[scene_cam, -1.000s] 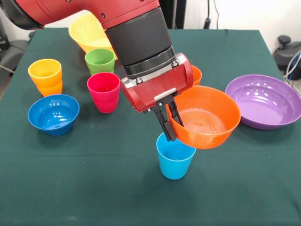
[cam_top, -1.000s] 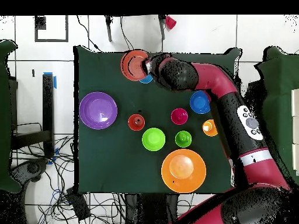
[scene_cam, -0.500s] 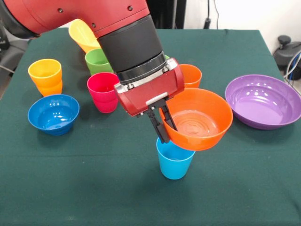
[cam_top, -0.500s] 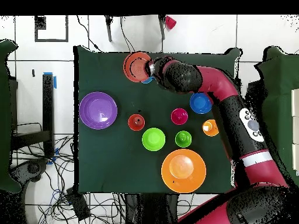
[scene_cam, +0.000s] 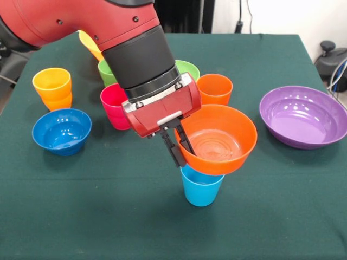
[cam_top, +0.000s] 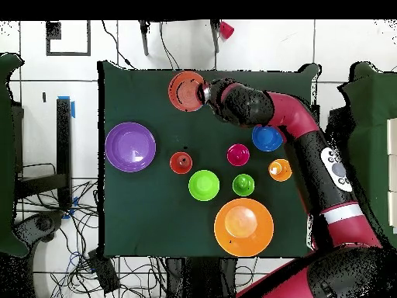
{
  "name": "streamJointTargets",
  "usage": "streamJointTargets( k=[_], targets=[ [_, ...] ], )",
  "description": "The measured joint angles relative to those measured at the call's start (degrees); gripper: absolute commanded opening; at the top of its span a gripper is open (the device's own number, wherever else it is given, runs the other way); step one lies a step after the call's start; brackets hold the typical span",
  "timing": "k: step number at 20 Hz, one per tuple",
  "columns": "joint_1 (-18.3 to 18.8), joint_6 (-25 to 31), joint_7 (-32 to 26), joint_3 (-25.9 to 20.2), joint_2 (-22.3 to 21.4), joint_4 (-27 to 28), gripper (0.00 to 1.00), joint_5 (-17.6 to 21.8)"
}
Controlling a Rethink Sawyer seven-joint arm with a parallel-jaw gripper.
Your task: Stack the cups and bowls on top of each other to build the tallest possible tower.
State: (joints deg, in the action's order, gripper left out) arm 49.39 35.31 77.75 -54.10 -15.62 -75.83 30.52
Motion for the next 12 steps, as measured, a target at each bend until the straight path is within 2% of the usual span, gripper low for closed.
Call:
streamJointTargets(
  k=[12],
  targets=[
    [0.1,0.0,0.0,0.0,-0.7,-0.1,0.0,0.0]
  ],
)
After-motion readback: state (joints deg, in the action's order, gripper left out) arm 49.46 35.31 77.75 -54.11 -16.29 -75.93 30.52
